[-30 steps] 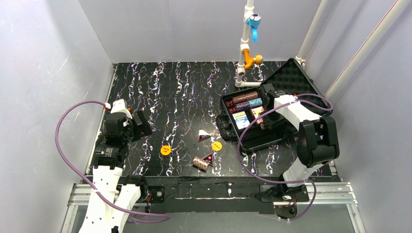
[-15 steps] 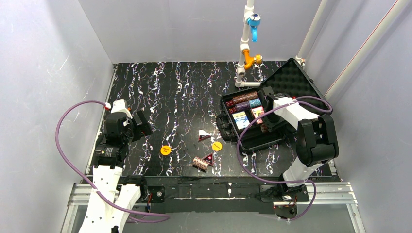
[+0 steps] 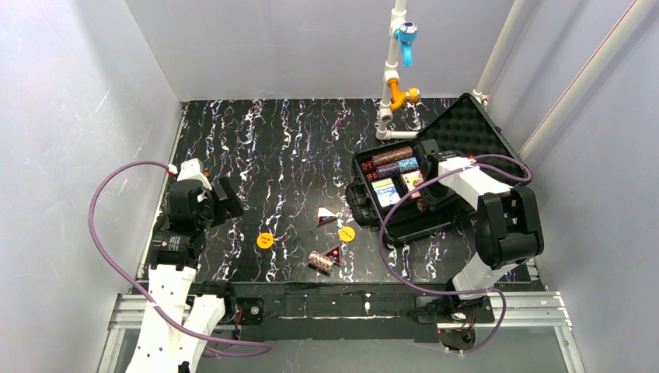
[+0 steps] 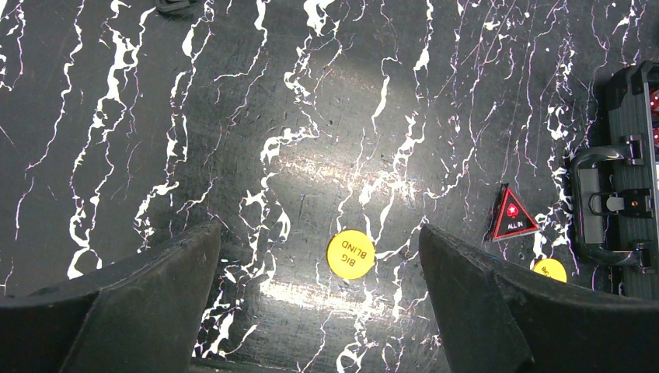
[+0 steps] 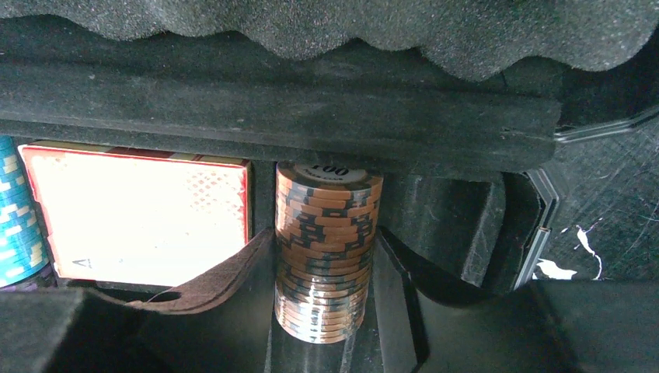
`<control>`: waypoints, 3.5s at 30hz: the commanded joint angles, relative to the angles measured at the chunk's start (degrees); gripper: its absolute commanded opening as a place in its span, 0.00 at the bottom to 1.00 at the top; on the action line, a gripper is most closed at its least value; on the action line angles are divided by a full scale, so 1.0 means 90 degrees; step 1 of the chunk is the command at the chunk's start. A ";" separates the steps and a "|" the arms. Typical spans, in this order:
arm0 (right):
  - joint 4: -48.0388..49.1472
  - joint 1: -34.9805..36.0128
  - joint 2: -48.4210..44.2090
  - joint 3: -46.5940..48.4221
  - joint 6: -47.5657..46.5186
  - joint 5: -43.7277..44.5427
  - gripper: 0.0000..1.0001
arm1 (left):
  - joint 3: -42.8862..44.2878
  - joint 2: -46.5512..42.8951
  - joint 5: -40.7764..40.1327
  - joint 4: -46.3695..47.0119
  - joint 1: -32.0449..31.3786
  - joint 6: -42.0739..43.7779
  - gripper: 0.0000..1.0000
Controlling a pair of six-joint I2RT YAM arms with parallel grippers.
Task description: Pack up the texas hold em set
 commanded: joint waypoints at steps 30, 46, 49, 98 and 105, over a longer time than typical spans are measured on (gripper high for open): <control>0.0892 -0.0186 -0.1387 0.0010 -0.1342 0.0437 0.96 | -0.0027 -0.0127 -0.0042 0.0001 0.0020 0.0040 0.99; 0.1731 0.0867 -0.1678 0.0534 -0.3512 0.0097 0.98 | -0.0027 -0.0138 -0.0028 0.0012 0.0026 0.0041 0.99; 0.2119 0.1230 -0.1825 0.0466 -0.4108 -0.0096 0.98 | -0.0019 -0.0122 -0.0019 0.0012 0.0026 0.0041 0.99; 0.1843 0.6487 -0.0056 0.0986 -0.8211 -0.2869 0.76 | -0.0007 -0.0338 -0.0231 -0.0029 0.0026 0.0041 0.99; 0.1999 0.6624 0.0302 0.1016 -0.8143 -0.2492 0.69 | -0.0017 -0.0419 -0.0283 -0.0038 0.0020 0.0041 0.99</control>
